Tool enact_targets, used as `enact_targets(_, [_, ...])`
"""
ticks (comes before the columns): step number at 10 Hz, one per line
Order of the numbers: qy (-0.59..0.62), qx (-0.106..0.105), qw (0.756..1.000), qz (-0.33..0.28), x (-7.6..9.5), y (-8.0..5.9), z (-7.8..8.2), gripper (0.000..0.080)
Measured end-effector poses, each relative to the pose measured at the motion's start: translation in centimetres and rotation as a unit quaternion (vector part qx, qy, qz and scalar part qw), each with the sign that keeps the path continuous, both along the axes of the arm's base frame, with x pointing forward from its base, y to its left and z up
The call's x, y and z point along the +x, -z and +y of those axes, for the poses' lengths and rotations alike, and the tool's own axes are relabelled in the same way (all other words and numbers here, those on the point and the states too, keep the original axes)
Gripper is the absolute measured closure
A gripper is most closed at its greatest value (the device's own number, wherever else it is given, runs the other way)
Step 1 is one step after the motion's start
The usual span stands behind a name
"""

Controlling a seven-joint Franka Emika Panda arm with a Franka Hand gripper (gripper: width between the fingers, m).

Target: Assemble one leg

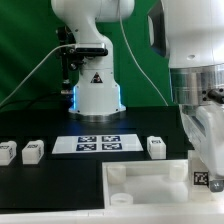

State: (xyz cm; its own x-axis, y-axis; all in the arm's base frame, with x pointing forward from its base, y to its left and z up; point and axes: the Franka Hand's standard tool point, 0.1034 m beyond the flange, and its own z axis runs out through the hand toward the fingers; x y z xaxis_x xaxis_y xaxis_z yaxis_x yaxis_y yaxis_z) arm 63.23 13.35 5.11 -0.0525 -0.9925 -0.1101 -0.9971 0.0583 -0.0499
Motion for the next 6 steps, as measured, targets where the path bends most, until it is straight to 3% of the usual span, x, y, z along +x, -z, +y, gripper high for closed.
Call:
enact_targets(1, [-0.063,-0.003,0.998,-0.006,-0.12,0.01,-0.03,0.0302])
enact_targets(2, [-0.144,-0.008,0.99,-0.013,-0.23,0.0,-0.16,0.0173])
enact_targets(3, [-0.244,-0.013,0.969,-0.024,-0.23,-0.07,-0.41,0.0173])
enact_targets(5, [-0.307,-0.017,0.951,-0.03,-0.29,0.02,-0.44,0.0151])
enact_targets(6, [-0.369,-0.022,0.928,-0.036,-0.27,0.03,-0.57,0.0151])
